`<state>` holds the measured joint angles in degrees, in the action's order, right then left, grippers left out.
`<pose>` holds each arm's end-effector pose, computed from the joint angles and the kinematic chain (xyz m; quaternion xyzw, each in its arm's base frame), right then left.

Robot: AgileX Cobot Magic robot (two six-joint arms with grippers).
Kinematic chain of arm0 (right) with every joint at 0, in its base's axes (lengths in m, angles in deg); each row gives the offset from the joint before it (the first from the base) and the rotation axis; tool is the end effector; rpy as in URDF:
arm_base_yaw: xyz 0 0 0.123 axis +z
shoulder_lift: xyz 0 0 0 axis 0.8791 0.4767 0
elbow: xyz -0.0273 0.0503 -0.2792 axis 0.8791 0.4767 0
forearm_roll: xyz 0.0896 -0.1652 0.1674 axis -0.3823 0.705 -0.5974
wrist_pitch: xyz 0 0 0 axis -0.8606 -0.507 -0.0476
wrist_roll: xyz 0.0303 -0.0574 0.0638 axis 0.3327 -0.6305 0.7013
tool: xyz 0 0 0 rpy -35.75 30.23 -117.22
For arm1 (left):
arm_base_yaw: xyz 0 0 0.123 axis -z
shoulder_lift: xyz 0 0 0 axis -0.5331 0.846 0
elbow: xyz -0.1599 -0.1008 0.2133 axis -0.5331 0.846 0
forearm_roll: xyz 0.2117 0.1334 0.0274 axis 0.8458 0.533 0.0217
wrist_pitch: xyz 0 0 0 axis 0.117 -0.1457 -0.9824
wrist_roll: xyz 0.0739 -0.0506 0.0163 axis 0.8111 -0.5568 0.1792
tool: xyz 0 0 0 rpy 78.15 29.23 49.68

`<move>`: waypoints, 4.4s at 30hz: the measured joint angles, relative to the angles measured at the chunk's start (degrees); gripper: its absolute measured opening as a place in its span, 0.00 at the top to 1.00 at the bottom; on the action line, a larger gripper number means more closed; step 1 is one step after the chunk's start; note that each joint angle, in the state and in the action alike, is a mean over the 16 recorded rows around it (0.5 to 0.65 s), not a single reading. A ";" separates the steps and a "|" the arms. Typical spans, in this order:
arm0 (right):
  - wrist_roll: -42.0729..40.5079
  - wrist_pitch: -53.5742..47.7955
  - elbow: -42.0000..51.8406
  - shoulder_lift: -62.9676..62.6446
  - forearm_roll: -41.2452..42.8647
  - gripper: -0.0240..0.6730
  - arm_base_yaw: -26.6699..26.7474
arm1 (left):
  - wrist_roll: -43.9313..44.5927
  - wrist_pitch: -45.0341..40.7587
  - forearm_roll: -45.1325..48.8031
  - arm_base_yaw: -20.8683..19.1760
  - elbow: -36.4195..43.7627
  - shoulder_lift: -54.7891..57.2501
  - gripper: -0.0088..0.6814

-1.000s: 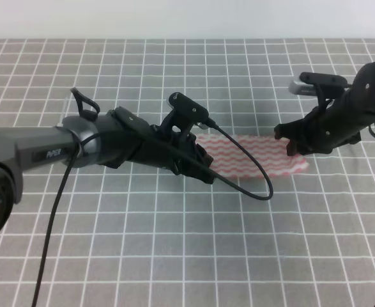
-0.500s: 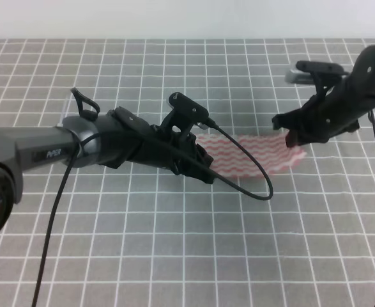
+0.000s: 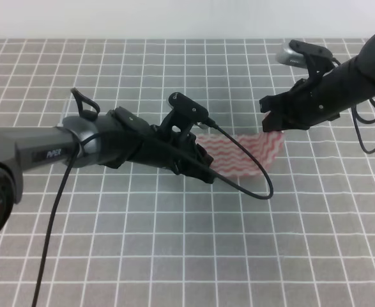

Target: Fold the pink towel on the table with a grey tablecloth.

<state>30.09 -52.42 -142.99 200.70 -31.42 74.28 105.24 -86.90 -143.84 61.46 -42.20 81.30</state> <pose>0.4170 0.1318 0.2223 -0.0959 0.9421 0.2393 0.2147 0.3814 -0.2460 0.1425 0.4025 0.8273 -0.1883 0.3437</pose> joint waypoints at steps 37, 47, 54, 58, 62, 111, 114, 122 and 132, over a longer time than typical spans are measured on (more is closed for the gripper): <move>-2.57 3.56 -0.79 2.46 -7.28 0.98 7.41 | 1.87 1.13 -4.09 -5.76 -0.05 -14.31 0.63; -3.63 3.98 -3.39 6.15 -10.79 0.98 9.11 | 2.07 1.10 -4.52 -5.80 -0.05 -14.26 0.63; -4.12 4.16 -4.49 7.75 -11.99 0.98 9.87 | 2.21 1.08 -4.49 -5.81 -0.06 -14.19 0.63; -4.26 4.45 -4.60 8.15 -12.06 0.98 10.06 | 2.27 1.08 -4.52 -5.83 -0.05 -14.23 0.63; -4.58 4.76 -4.64 8.32 -12.16 0.98 10.09 | 2.29 1.06 -4.49 -5.84 -0.06 -14.23 0.63; -5.40 2.44 -5.97 9.15 -8.45 0.86 11.11 | 2.33 -0.21 -4.45 -7.91 -0.07 -14.06 0.63; -5.40 2.00 -5.85 9.79 -7.59 0.92 11.08 | 2.36 -0.63 -4.45 -8.07 -0.07 -14.03 0.64; -5.35 1.43 -7.29 10.47 -6.61 0.99 10.47 | 2.47 -3.33 -4.50 -8.14 -0.06 -14.03 0.70; -5.29 -1.93 -12.27 8.07 -3.36 0.99 7.57 | 2.57 -10.83 -4.75 -8.11 0.00 -12.95 0.88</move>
<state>24.80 -54.35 -155.26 208.77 -34.78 81.85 107.81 -97.73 -148.58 53.35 -42.20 68.35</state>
